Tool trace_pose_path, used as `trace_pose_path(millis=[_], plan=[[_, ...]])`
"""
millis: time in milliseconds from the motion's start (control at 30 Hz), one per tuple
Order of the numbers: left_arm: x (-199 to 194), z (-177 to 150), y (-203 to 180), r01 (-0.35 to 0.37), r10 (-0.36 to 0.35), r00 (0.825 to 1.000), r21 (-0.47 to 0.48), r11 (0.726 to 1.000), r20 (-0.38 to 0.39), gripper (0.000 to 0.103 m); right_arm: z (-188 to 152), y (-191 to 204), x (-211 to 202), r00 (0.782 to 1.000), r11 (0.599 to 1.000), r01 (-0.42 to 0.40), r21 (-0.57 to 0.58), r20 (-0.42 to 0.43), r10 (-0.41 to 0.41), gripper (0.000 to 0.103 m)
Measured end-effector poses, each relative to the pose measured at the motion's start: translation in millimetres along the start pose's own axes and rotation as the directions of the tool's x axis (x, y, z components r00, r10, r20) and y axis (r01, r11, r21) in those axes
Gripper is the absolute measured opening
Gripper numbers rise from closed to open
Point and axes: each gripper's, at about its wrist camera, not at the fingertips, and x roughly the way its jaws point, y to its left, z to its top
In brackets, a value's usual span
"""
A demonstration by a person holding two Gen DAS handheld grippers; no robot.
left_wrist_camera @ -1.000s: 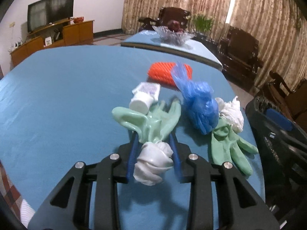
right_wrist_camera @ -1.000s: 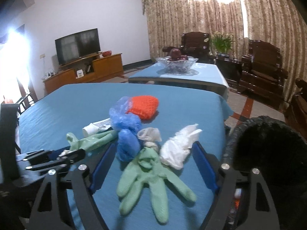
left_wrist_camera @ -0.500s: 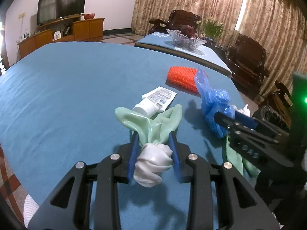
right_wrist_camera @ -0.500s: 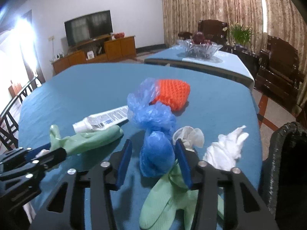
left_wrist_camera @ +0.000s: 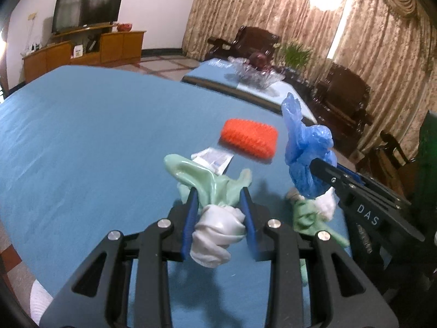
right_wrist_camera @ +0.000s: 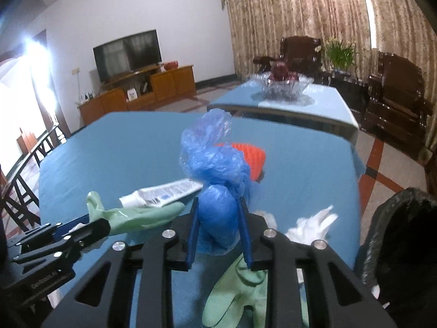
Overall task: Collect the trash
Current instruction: 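Carry the tissue, glove and blue bag to the bin and release both grippers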
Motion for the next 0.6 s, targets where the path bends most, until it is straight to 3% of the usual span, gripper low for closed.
trace_pose_path(millis=[333, 600], plan=[[-28.5, 24.0, -40.4, 0.073, -0.078, 0.993, 0.061, 0.995, 0.091, 0.03, 13.8, -14.3, -41.2, 0.997, 1.0, 0.011, 0.019, 0.075, -0.012, 0.026], [-33.1, 32.2, -62.6, 0.091, -0.101, 0.989, 0.092, 0.992, 0.108, 0.03, 14.6, -29.0, -68.9, 0.993, 0.998, 0.043, 0.041, 0.109, -0.047, 0.026]])
